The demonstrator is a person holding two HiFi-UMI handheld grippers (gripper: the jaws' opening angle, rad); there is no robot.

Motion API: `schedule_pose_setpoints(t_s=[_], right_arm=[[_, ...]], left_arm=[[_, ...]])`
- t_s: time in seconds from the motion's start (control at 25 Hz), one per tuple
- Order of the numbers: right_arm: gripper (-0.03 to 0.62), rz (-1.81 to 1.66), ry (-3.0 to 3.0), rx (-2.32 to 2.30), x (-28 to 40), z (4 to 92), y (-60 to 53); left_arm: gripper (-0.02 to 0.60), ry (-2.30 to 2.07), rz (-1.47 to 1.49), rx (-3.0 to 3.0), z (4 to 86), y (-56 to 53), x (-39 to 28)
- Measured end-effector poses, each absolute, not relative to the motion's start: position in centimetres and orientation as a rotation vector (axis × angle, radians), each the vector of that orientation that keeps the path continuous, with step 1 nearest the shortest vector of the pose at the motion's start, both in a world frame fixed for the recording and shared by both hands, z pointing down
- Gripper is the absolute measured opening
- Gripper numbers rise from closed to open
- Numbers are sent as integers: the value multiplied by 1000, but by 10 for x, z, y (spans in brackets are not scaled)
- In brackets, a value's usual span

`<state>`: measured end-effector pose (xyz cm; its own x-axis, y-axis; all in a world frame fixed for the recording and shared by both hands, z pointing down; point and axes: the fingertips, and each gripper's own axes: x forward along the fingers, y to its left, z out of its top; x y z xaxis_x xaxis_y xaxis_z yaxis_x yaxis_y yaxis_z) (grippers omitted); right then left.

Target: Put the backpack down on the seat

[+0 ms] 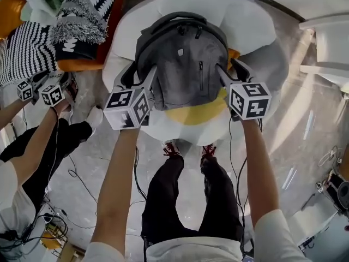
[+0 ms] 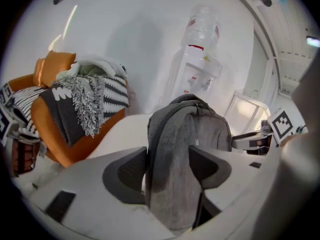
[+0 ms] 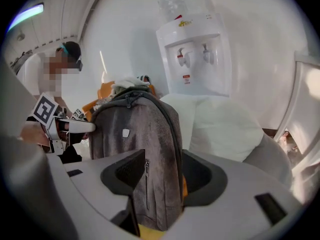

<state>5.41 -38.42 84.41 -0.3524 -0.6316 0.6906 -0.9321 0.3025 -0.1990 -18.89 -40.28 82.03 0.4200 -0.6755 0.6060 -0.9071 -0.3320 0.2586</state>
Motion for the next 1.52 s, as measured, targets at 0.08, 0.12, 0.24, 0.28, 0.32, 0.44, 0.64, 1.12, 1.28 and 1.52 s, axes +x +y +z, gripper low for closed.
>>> schedule_pose_setpoints(t_s=[0.08, 0.12, 0.24, 0.28, 0.32, 0.44, 0.64, 1.12, 1.28, 1.52], right_arm=[[210, 790, -2087, 1379, 55, 836, -376], [210, 784, -2089, 1376, 55, 832, -372], [210, 775, -2095, 1377, 56, 820, -360], [210, 772, -2097, 1381, 57, 815, -357], [210, 768, -2099, 1386, 58, 810, -353], [210, 767, -2111, 1405, 62, 794, -343], [209, 802, -2122, 1429, 71, 769, -318], [198, 619, -2066, 1491, 96, 696, -279], [155, 551, -2074, 1494, 98, 665, -269], [152, 494, -2138, 1483, 95, 616, -256]], left_arm=[[279, -1347, 515, 2076, 818, -395, -195], [279, -1348, 514, 2069, 815, -390, -196], [279, -1345, 532, 2076, 806, -375, -196], [279, -1343, 540, 2083, 802, -371, -195], [279, -1340, 548, 2091, 798, -366, -194], [278, -1320, 591, 2130, 786, -353, -186], [278, -1264, 657, 2243, 756, -332, -161], [177, -1227, 584, 2367, 680, -292, -120], [144, -1216, 575, 2367, 664, -278, -113], [96, -1102, 588, 2486, 624, -263, -91]])
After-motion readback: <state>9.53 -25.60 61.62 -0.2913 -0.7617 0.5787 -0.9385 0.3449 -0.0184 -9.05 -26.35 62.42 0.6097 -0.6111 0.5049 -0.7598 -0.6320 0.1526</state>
